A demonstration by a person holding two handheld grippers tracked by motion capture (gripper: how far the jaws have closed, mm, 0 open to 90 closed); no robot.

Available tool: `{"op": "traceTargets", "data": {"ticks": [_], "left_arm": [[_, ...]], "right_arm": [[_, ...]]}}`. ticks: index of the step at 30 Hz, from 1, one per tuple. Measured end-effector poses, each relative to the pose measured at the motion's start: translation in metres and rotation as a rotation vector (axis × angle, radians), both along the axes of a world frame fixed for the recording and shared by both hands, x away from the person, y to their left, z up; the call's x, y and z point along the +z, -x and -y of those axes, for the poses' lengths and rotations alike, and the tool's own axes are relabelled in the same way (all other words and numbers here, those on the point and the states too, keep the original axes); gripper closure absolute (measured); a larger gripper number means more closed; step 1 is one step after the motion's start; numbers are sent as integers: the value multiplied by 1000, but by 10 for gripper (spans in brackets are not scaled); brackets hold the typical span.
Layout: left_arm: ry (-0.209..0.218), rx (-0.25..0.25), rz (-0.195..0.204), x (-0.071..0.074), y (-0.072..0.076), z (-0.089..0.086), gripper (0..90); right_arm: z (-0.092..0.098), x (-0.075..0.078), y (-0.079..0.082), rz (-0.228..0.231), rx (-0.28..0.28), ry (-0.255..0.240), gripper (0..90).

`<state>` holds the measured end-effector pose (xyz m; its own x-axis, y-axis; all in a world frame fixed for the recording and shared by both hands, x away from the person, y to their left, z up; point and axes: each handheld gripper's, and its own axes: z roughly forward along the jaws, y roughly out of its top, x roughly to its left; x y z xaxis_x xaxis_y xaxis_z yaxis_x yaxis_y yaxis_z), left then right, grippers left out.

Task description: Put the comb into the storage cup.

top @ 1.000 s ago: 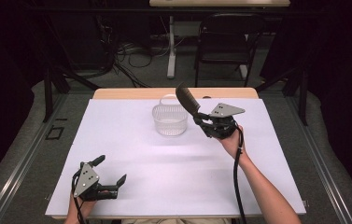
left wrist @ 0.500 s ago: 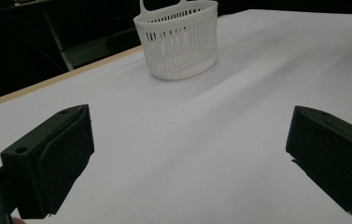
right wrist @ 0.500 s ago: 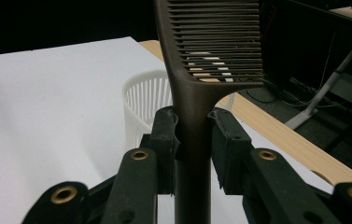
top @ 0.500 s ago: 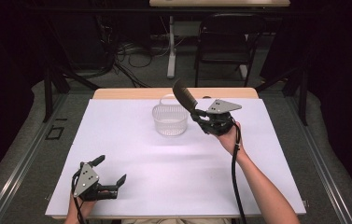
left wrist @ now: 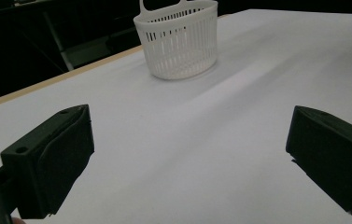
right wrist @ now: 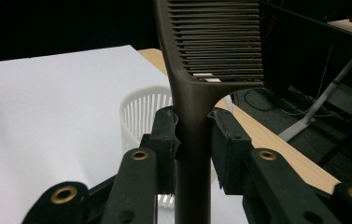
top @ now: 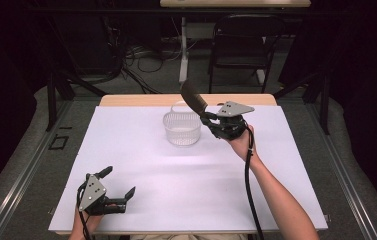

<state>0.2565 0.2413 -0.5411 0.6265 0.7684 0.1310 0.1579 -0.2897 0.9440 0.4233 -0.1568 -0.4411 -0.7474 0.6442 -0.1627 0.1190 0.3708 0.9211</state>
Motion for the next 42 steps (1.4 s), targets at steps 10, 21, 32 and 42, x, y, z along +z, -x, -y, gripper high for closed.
{"op": "traceTargets", "data": {"ticks": [10, 21, 32, 42], "left_arm": [[-1, -3, 0, 0, 0, 0, 11], [4, -2, 1, 0, 0, 0, 11], [5, -1, 0, 0, 0, 0, 11], [7, 0, 3, 0, 0, 0, 11]], "right_arm": [[-9, 5, -6, 25, 4, -6, 724], [-18, 6, -13, 43, 17, 2, 724], [-22, 5, -20, 40, 18, -1, 724], [-26, 4, -25, 43, 24, 4, 723]]}}
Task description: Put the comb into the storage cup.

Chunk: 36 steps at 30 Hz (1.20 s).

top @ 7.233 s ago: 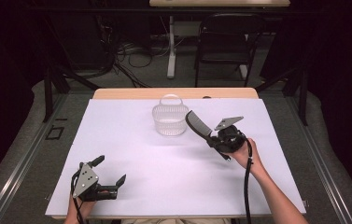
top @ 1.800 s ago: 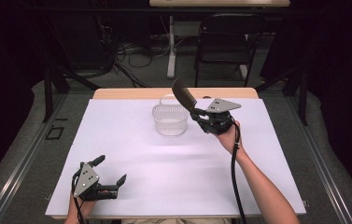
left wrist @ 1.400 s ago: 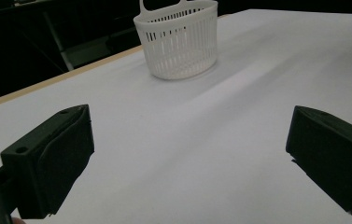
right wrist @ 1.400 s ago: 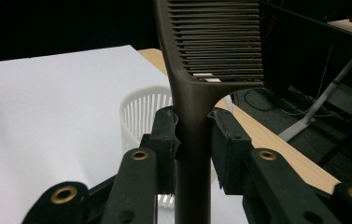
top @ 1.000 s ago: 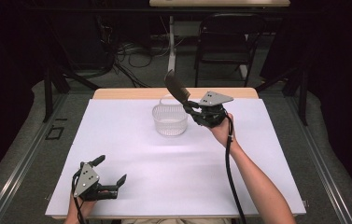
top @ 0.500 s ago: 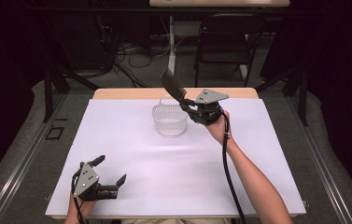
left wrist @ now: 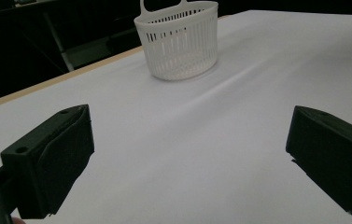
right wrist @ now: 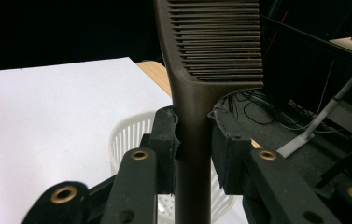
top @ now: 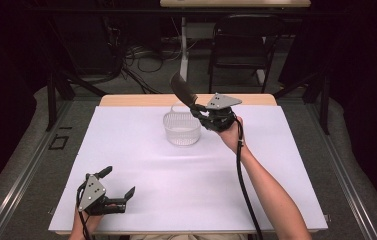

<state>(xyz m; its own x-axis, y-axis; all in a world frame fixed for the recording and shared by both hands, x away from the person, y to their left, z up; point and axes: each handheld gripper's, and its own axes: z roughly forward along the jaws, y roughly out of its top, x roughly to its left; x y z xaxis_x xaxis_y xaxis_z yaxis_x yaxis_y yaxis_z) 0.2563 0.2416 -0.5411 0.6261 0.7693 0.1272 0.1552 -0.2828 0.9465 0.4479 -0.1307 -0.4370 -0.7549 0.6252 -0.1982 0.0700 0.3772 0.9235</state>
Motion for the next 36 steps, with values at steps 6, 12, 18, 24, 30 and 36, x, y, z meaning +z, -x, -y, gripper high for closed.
{"op": "traceTargets", "data": {"ticks": [6, 12, 18, 24, 30, 36], "left_arm": [[-2, 2, 0, 0, 0, 0, 11], [0, 3, -1, 0, 0, 0, 11], [-2, 3, -3, 0, -1, 0, 11], [0, 3, 1, 0, 0, -1, 12], [-6, 1, 1, 0, 0, 0, 11], [-10, 1, 0, 0, 0, 0, 11]], "right_arm": [[-3, 2, -2, 11, 7, 8, 723], [-4, 3, -5, 15, 11, 7, 724], [-8, 4, -8, 19, 19, 17, 724], [-11, 7, -9, 29, 28, 23, 724], [-11, 10, -9, 40, 28, 22, 723], [-11, 11, -11, 45, 39, 26, 723]]}}
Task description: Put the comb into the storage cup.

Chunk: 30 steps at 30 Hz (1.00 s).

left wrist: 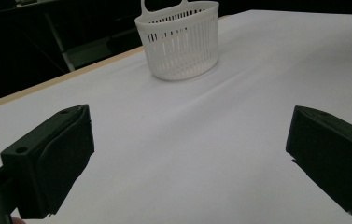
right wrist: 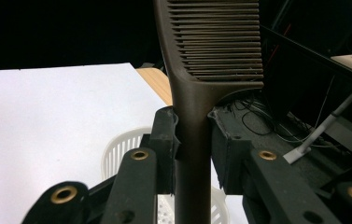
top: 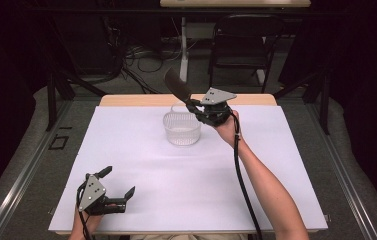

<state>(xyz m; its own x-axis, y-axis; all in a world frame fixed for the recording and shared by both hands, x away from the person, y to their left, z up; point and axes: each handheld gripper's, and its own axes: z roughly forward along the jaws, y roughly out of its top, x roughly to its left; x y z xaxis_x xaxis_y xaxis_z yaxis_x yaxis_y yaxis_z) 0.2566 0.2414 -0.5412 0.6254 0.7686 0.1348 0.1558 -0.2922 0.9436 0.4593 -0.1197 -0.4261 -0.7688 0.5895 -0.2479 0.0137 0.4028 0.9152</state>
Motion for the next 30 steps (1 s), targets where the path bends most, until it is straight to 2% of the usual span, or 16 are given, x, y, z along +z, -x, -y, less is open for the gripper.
{"op": "traceTargets", "data": {"ticks": [11, 30], "left_arm": [[8, -3, 3, 0, 0, 0, 12], [3, -2, 1, 0, 0, 0, 12]], "right_arm": [[-3, 0, 0, 18, 6, 29, 723], [-11, 7, -5, 51, 10, 30, 723]]}}
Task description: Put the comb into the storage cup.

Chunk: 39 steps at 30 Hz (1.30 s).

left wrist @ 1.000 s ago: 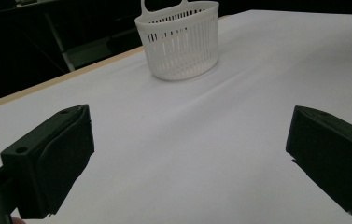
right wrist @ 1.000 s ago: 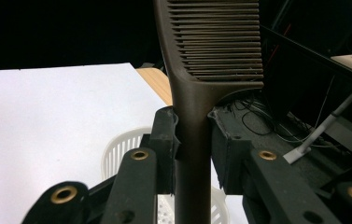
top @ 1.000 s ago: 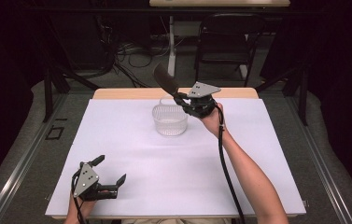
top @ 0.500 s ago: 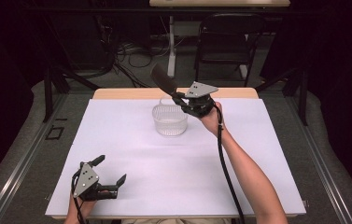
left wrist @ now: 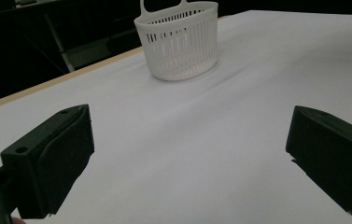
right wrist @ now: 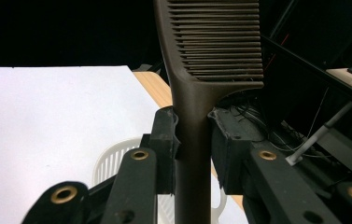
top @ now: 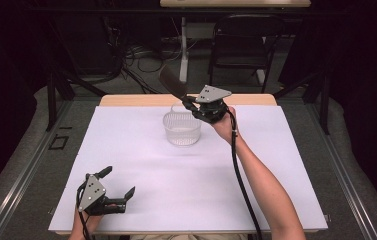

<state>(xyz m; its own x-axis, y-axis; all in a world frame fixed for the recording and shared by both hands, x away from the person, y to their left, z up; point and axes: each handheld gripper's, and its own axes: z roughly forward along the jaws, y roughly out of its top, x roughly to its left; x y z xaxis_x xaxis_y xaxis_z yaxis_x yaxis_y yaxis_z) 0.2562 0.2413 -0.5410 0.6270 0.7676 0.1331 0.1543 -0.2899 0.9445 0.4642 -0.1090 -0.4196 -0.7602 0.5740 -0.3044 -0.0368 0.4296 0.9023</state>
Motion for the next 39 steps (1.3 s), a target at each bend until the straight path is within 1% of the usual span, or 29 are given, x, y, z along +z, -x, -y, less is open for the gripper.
{"op": "traceTargets", "data": {"ticks": [14, 16, 19, 24, 27, 30, 34, 39], "left_arm": [[-1, -1, 1, 0, 0, 0, 11], [-2, -1, 3, 0, 0, 0, 11], [1, 1, 3, 0, 0, 0, 11], [2, -1, 2, 0, 0, 0, 11], [3, 0, 5, 1, 1, -1, 12], [3, -1, 5, 1, 1, -1, 12], [1, -1, 6, 1, 1, -1, 12], [0, -2, 7, 1, 1, -1, 12]], "right_arm": [[-4, -1, -1, 18, -2, -2, 723], [-4, -1, -1, 25, -6, -10, 723], [-5, -1, -2, 34, -4, -14, 723], [-8, -3, -3, 34, 0, -11, 723], [-10, -3, -3, 43, 2, -21, 724], [-12, -4, -3, 49, 2, -17, 723], [-13, -6, -4, 41, 4, -18, 723], [-14, -9, -6, 45, 5, -30, 723]]}}
